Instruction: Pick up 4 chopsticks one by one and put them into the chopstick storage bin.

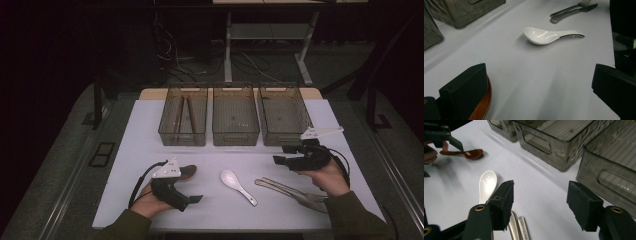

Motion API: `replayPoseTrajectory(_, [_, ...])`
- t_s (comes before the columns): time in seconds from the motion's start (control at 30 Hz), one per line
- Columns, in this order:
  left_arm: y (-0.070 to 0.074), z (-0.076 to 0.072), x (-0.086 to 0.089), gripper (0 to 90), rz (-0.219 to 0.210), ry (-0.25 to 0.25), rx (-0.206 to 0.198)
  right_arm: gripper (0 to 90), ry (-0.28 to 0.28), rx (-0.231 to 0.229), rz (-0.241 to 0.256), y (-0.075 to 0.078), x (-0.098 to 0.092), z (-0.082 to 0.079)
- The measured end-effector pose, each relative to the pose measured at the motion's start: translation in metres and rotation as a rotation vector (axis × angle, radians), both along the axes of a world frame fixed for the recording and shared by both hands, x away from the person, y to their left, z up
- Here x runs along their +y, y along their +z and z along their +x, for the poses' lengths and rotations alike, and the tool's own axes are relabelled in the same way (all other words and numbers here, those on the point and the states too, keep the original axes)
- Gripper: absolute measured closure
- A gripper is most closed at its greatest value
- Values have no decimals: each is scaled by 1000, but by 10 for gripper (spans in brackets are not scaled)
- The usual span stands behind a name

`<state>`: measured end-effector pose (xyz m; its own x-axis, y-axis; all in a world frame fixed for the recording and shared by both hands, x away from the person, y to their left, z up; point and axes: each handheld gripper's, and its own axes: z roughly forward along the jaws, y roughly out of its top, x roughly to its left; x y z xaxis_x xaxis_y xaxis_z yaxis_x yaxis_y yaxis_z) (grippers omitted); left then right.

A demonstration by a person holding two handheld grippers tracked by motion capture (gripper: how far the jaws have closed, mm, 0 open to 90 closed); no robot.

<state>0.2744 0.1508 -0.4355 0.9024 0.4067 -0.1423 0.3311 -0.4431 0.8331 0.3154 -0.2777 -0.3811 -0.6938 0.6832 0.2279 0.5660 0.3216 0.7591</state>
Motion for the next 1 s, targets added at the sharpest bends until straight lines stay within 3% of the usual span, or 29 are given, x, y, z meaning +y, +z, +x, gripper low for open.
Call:
replayPoseTrajectory(0.47, [0,1,1,0,7,10,-7,409,2,25,-47,-14,-13,-20])
replayPoseTrajectory(0.67, [0,1,0,0,15,11,-9,348,4,20,-43,-24,-17,-29])
replayPoseTrajectory(0.83, [1,1,0,0,27,12,-15,295,-56,-25,-58,-34,-20,-38])
replayPoseTrajectory(1.0, [2,4,1,0,38,26,-18,246,-110,-39,-27,-39,-26,-44])
